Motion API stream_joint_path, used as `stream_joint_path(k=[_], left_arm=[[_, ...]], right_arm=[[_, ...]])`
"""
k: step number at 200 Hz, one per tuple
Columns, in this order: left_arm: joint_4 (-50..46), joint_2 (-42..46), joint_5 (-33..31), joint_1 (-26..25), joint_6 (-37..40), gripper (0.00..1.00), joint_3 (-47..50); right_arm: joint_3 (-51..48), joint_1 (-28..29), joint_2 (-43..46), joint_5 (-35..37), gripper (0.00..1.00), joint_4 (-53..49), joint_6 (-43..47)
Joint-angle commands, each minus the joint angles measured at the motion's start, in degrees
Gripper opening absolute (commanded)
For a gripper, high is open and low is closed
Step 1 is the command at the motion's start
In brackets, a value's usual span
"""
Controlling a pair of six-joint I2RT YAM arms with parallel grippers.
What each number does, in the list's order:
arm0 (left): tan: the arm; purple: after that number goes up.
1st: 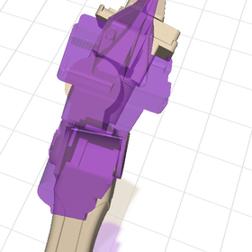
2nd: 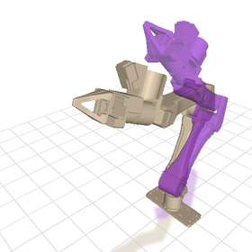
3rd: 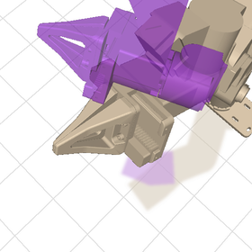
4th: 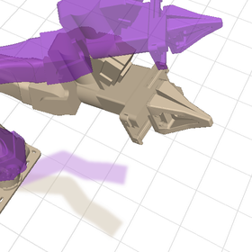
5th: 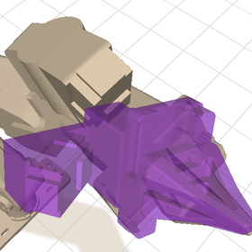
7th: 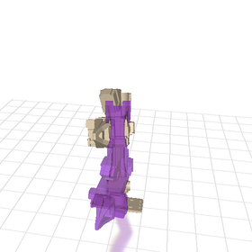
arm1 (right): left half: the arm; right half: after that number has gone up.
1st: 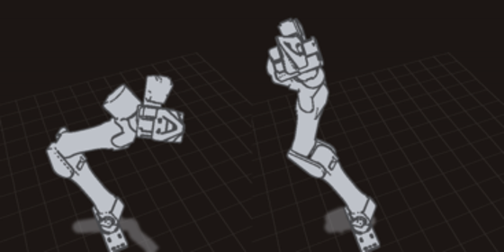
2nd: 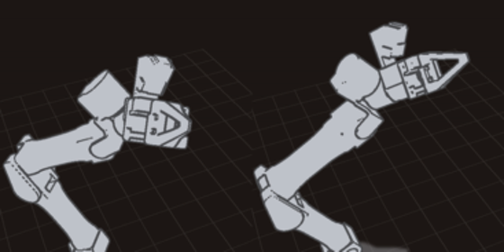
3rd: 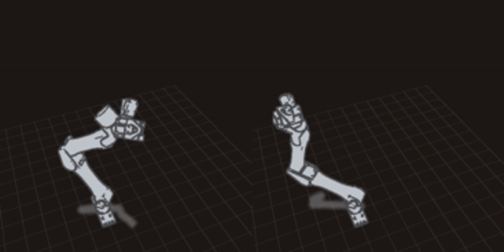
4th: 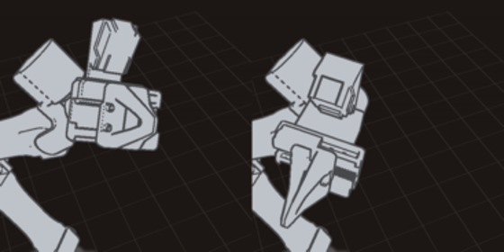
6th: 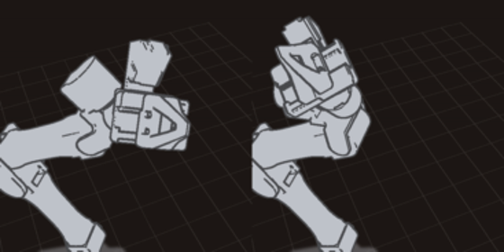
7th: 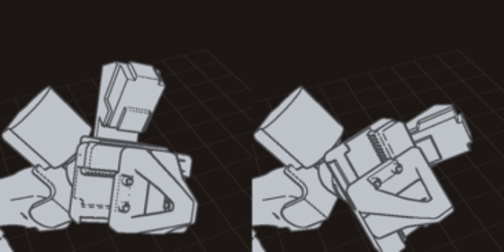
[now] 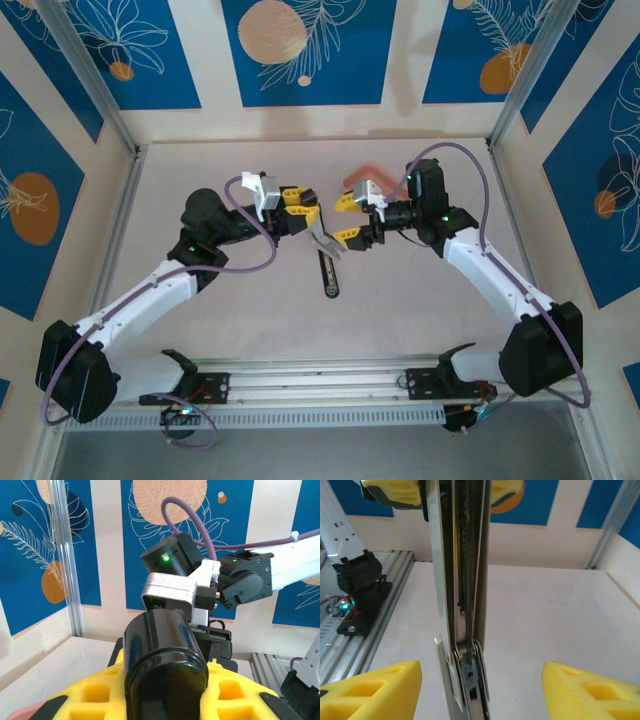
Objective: Load the staples into the stapler
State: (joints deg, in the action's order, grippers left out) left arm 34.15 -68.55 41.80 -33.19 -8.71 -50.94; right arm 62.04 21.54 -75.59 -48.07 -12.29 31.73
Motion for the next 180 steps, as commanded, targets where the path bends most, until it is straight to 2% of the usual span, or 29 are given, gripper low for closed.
stream_joint_path(k=[1, 50, 76, 108, 126, 140, 146, 152, 168, 180], left_arm=[[7.64, 0.45, 2.23, -0.21, -1.29, 0.00, -1.09], [9.45, -0.21, 4.55, -0.17, -2.82, 0.00, -1.62], [11.08, -0.59, 5.02, -0.12, -4.03, 0.00, -0.97], [13.04, -0.53, 5.13, -0.16, -5.45, 0.00, -0.04], [12.86, -0.30, 4.84, -0.17, -5.19, 0.00, 0.39], [12.39, -0.32, 4.69, -0.15, -4.91, 0.03, 0.64], [12.06, -0.26, 4.46, -0.14, -4.83, 0.07, 0.62], [11.52, -0.14, 3.61, -0.14, -4.65, 0.16, 0.75], [8.28, 1.10, -1.03, -0.18, -3.53, 0.53, 1.46], [4.94, 2.56, -6.01, -0.12, -2.09, 0.70, 2.27]], right_arm=[[2.11, 1.82, -2.24, -5.53, 0.65, -4.93, 3.69], [4.35, 3.59, -6.50, -9.54, 0.62, -5.28, 3.54], [5.26, 3.77, -8.11, -12.05, 0.56, -5.46, 2.99], [5.77, 3.99, -9.52, -12.88, 0.35, -7.51, 3.34], [5.57, 3.95, -9.35, -13.21, 0.31, -7.61, 3.31], [5.37, 3.95, -9.15, -13.20, 0.23, -7.57, 3.02], [5.24, 3.95, -8.90, -12.76, 0.19, -7.44, 2.46], [4.99, 3.95, -8.67, -12.07, 0.16, -6.93, 1.31], [2.84, 3.95, -7.43, -8.03, 0.10, -2.17, -5.47], [-0.45, 4.27, -5.87, -2.92, 0.05, 4.19, -13.10]])
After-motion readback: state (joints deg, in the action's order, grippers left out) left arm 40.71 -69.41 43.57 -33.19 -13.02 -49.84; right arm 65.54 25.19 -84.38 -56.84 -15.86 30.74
